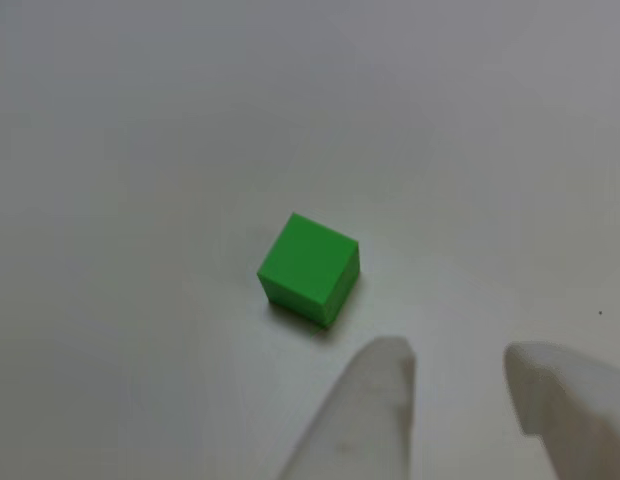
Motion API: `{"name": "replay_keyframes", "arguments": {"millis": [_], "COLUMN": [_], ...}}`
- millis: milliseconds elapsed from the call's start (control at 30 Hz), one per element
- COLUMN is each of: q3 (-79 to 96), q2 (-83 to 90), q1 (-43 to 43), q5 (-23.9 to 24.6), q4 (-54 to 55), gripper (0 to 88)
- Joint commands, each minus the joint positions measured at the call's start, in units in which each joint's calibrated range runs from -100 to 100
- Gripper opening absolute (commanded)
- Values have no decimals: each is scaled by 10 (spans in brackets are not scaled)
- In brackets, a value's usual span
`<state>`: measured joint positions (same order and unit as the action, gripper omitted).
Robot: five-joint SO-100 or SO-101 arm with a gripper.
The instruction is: Pick up green cube and drop it in the blue box
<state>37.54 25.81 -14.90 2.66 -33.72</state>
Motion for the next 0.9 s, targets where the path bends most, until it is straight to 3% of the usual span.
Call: {"name": "replay_keyframes", "arguments": {"millis": [0, 667, 867], "q3": [-81, -341, -401], "q2": [-37, -299, -335], "q1": [-7, -31, -31], "q5": [-3, -3, -3], "q4": [12, 11, -64], "gripper": [27, 27, 27]}}
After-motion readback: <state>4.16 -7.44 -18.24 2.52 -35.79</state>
